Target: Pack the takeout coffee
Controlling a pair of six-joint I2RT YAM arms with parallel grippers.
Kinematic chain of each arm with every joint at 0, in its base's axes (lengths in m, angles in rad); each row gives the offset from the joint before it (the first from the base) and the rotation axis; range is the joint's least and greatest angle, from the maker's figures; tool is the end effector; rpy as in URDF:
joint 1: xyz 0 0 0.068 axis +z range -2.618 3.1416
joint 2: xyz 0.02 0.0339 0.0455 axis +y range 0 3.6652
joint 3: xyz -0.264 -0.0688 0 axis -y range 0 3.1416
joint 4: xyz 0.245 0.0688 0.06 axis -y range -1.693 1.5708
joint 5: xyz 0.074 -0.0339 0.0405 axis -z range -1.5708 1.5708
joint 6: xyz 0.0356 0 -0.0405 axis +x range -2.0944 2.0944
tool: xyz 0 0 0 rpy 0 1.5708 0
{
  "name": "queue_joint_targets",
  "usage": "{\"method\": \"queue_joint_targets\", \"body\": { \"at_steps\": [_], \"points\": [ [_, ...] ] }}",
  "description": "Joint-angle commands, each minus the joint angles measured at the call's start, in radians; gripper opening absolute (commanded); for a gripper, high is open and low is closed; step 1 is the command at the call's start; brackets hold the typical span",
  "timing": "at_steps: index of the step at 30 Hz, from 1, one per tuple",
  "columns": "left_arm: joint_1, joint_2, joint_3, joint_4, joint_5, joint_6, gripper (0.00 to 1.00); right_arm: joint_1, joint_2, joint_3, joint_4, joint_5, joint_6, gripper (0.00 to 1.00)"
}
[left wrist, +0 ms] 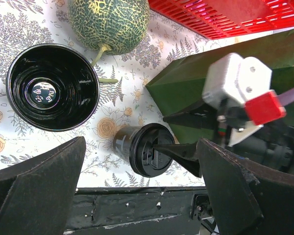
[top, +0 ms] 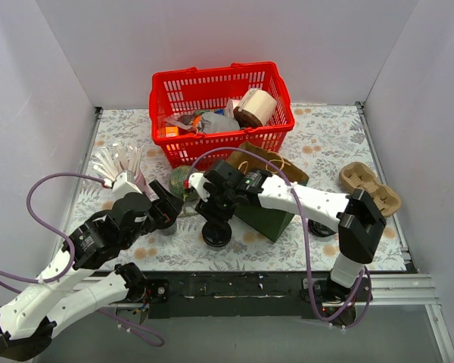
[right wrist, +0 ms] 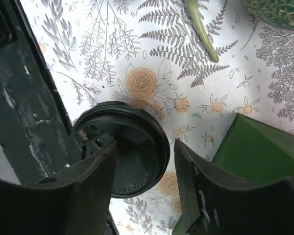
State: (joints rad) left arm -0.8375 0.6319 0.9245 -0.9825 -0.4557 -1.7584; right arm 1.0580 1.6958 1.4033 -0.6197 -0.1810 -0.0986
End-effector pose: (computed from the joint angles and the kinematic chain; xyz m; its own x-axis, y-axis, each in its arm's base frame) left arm 0.0826 -0.0683 0.3301 -0.3528 -0.9264 -0.1313 -0.5006 0.3054 -0.8100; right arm 0.1767 0.3269 0.2760 -0.2964 -0.7238 -0.6230 -0.9450 0.3169 0.0814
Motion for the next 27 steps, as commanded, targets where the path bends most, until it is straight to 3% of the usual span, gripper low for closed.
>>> {"method": "queue_joint_targets", "body": {
  "at_steps": [1,12,15,19,21,27],
  "points": [
    [-0.002,-0.009,-0.003,-0.001,0.005,0.017,0.98,0.002,0.045,0.051,0.021,-0.052,-0.139,0.59],
    [-0.002,-0.015,-0.042,0.013,0.21,0.042,0.98,0.003,-0.082,-0.015,0.081,-0.044,0.006,0.59],
    [-0.002,-0.012,-0.061,0.036,0.255,0.016,0.98,0.003,-0.157,-0.049,0.095,0.011,0.08,0.6],
    [-0.002,0.04,-0.122,0.119,0.351,-0.036,0.98,0.002,-0.251,-0.099,0.155,0.214,0.18,0.63],
    [-0.002,0.092,-0.138,0.159,0.382,-0.047,0.98,0.002,-0.31,-0.115,0.193,0.221,0.191,0.63],
    [-0.003,0.247,-0.119,0.168,0.341,-0.064,0.97,0.0,-0.476,-0.176,0.382,0.163,0.204,0.77]
  ]
}}
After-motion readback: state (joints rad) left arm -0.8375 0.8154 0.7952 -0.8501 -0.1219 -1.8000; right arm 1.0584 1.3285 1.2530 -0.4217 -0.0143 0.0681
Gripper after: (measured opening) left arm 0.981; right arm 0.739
